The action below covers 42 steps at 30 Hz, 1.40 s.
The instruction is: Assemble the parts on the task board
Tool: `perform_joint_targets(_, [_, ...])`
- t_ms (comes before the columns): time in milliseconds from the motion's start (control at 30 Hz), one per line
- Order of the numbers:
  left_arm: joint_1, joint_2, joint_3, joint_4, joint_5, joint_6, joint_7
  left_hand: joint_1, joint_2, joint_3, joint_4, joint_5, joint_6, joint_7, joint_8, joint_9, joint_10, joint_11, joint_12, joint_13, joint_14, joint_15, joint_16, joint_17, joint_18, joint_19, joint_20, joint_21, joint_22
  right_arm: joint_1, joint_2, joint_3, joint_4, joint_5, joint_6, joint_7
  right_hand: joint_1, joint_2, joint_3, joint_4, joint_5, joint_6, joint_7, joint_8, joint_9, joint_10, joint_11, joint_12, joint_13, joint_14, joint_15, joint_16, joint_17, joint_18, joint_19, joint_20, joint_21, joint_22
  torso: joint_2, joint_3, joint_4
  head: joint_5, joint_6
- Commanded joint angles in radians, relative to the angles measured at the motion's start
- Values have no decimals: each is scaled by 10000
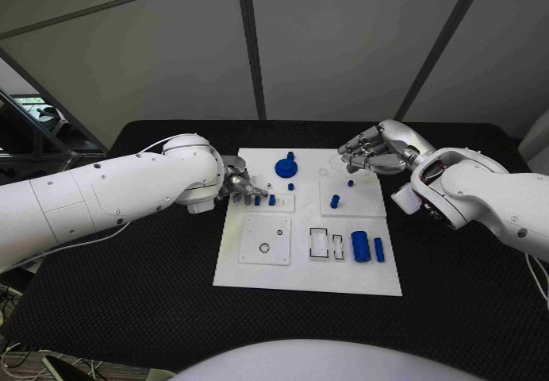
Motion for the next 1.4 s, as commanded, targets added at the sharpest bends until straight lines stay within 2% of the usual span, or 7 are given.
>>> perform_joint_targets(33, [11,-39,45,46,246,-746,473,160,-7,-181,23,37,-89,84,8,6,-189,25,-184,-242,581,-7,-71,1004,-425,-102,32,-199,337,14,16,8,-13,-18,-9,25,-63,-4,46,6,52,-30,14,-66,-14,-47,16,-38,-12,-56,19,-34,-12,2,-56,42,-35,-9,-4,-1,7,-14,18])
perform_joint_targets(400, [10,-200,135,219,-235,-2767,2290,1031,183,-875,48,169,-944,488,-172,-150,-1252,401,-704,-847,-62,336,-955,-242,-16,-1400,309,-2450,-904,14,14,7,-54,-18,0,29,-63,-4,46,6,52,-30,14,-66,-14,-47,16,-38,-12,-56,19,-34,-12,2,-56,42,-35,-9,-2,5,11,-44,38])
perform_joint_targets(433, [9,-202,138,248,-261,-3168,2860,1432,108,-978,-37,186,-1526,746,-438,-308,-1943,649,-1028,-1008,-1047,555,-2273,-1960,290,-2646,456,-4434,-2027,14,13,7,-59,-18,-2,30,-63,-4,46,6,52,-30,14,-66,-14,-47,16,-38,-12,-56,19,-34,-12,2,-56,42,-35,-9,-1,11,5,-44,72])
perform_joint_targets(533, [8,-175,139,280,-239,-3848,3880,2508,-33,-1060,-308,193,-2150,1199,-788,-636,-3169,1135,-1728,-1455,-3550,995,-5419,-5471,345,-3777,803,-6021,-2928,14,11,7,-67,-18,-5,32,-63,-4,46,6,52,-30,14,-66,-14,-47,16,-38,-12,-56,19,-34,-12,2,-56,42,-35,-9,-3,13,1,-92,103])
perform_joint_targets(667, [-42,-73,138,278,-330,-4499,4937,4368,-21,-318,-889,138,-2439,1646,-1476,-1380,-3831,1625,-2925,-2554,-4270,1407,-6942,-6601,443,-4183,1256,-7316,-3935,14,8,7,-75,-18,2,57,-81,-6,57,4,58,-41,14,-69,-15,-59,19,-47,-11,-68,24,-33,-20,2,-66,47,-44,-11,4,14,-7,-134,143])
perform_joint_targets(900, [-202,308,136,11,-1789,-4923,6241,5596,-529,492,-1589,-30,-2106,1482,-2103,-2130,-3663,1440,-3975,-3706,-3479,1218,-6879,-6996,545,-3424,1135,-7178,-4012,12,41,6,-77,-15,-55,197,-28,-2,124,-82,54,-67,-29,-72,-17,-71,-1,-60,-8,-93,14,-31,-39,11,-80,41,-58,-11,2,25,-25,-174,195])
perform_joint_targets(1400, [-554,1275,125,-1067,-4158,-3761,6566,5153,-1019,326,-1512,-97,-995,1252,-3089,-2960,-3192,1304,-4665,-4654,-2098,1062,-4559,-5771,485,-2457,1001,-6149,-3226,12,81,6,-51,-14,-88,249,-37,-23,142,-147,-72,-65,-30,-61,-12,-71,-1,-67,-5,-101,16,-23,-56,9,-82,42,-63,-7,9,18,-25,-251,278])
